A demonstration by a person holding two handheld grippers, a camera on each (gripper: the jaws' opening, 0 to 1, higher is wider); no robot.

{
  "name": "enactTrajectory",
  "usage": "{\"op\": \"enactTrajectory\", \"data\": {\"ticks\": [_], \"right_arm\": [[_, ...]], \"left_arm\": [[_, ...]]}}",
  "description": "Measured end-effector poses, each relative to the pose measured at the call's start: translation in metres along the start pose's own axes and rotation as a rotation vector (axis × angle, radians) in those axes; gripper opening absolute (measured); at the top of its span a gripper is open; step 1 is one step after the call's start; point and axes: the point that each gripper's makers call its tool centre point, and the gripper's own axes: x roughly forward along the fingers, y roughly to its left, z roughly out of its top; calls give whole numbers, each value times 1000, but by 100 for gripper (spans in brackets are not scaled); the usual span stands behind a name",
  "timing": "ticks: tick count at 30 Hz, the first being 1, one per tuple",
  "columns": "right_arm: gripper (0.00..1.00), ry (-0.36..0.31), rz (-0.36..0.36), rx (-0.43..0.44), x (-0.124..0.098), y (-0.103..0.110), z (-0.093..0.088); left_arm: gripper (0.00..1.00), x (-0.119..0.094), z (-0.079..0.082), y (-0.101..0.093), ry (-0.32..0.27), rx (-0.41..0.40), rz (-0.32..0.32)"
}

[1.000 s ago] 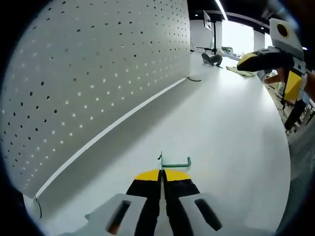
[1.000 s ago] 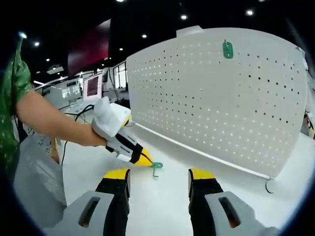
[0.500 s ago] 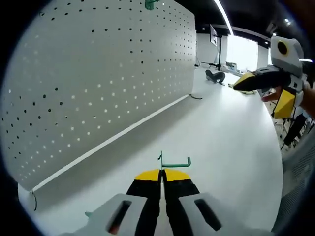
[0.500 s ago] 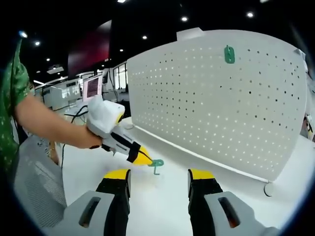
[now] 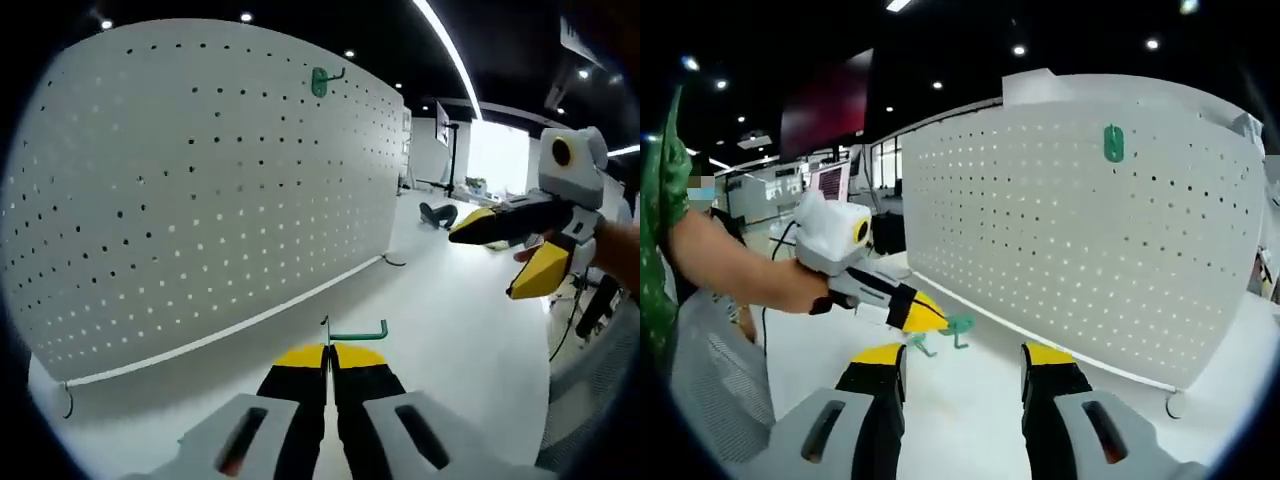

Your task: Insert the hook assembly into the mounting plate slot until the hook locks in place.

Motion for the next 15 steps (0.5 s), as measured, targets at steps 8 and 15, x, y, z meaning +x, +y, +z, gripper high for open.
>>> {"op": "enactTrajectory", "data": {"ticks": [8, 15], "right_arm": [[46, -25, -10, -22, -2, 3, 20], [45, -53, -12, -34, -4, 9, 38]], "left_arm": [[2, -14, 26, -4, -120, -67, -8], [2, -30, 51, -10, -222, -98, -24]]}}
